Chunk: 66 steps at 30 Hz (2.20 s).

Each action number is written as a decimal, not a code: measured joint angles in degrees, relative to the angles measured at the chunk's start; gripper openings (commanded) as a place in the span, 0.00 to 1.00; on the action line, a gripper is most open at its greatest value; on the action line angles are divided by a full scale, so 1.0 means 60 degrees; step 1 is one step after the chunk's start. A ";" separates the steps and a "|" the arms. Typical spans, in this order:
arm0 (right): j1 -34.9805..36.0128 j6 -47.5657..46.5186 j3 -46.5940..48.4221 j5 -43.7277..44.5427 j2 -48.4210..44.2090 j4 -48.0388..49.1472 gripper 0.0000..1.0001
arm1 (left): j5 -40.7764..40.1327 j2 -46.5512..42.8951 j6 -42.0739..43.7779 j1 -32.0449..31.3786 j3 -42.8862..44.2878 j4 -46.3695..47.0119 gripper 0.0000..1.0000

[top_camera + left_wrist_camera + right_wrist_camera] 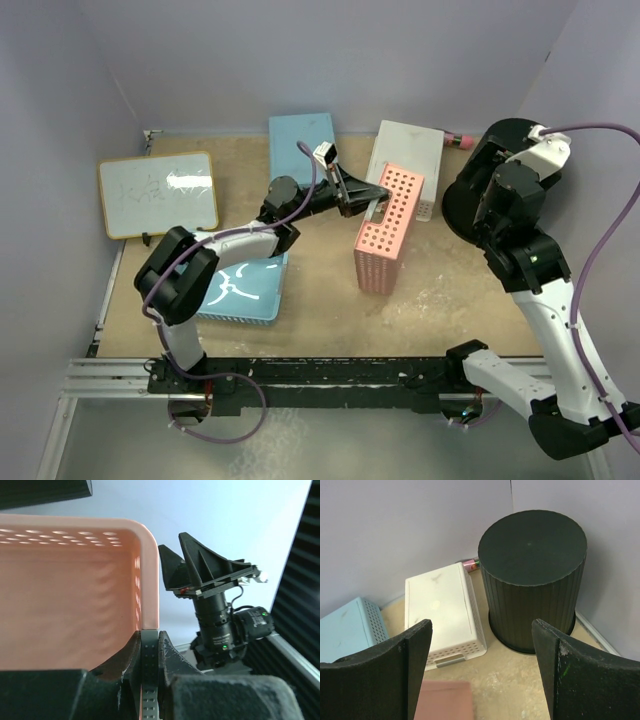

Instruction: Turn the large container upside down

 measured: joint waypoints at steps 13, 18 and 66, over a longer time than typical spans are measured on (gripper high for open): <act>0.0000 -0.0033 -0.0015 -0.0018 0.0160 0.0033 0.82 | 0.0018 0.0157 -0.2484 0.0732 -0.2681 0.3337 0.00; 0.0000 -0.0033 -0.0036 -0.0025 0.0208 0.0055 0.82 | 0.0382 -0.0415 -0.1840 0.1169 -0.3585 0.2834 0.05; 0.0000 -0.0022 -0.0120 -0.0488 0.0280 -0.0015 0.83 | -0.1625 0.4393 0.8794 -0.2208 0.4943 -1.1100 0.65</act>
